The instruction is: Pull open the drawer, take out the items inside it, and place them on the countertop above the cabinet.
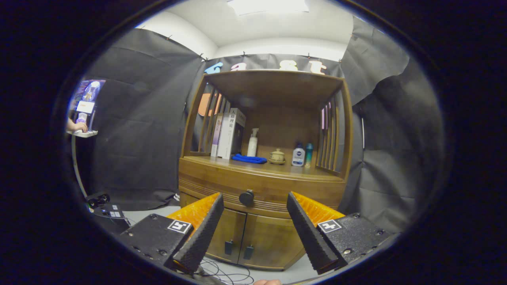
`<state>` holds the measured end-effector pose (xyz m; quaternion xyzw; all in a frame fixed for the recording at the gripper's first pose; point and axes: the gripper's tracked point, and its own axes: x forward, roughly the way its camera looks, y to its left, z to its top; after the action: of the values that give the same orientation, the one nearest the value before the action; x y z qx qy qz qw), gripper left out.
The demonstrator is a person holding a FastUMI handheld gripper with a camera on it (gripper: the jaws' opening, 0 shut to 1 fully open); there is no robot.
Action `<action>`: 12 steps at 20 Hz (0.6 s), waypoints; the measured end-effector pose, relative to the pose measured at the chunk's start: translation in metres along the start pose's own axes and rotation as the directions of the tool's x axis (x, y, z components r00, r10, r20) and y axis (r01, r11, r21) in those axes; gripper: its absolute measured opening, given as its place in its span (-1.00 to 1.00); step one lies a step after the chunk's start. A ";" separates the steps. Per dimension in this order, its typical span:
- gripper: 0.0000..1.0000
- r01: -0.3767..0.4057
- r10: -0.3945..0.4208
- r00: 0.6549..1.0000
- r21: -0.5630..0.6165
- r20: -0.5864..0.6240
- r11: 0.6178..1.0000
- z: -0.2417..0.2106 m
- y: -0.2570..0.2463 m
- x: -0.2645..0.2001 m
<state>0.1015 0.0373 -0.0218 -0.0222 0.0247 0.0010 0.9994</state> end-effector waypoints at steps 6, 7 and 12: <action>1.00 0.022 -0.017 0.997 0.059 -0.070 0.998 -0.023 0.012 0.071; 1.00 0.030 -0.024 0.997 0.067 -0.077 0.997 -0.027 0.011 0.081; 1.00 0.081 -0.070 0.990 0.085 -0.123 0.993 -0.043 0.004 0.126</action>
<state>0.2251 0.0400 -0.0715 0.0219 0.0836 -0.0394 0.9955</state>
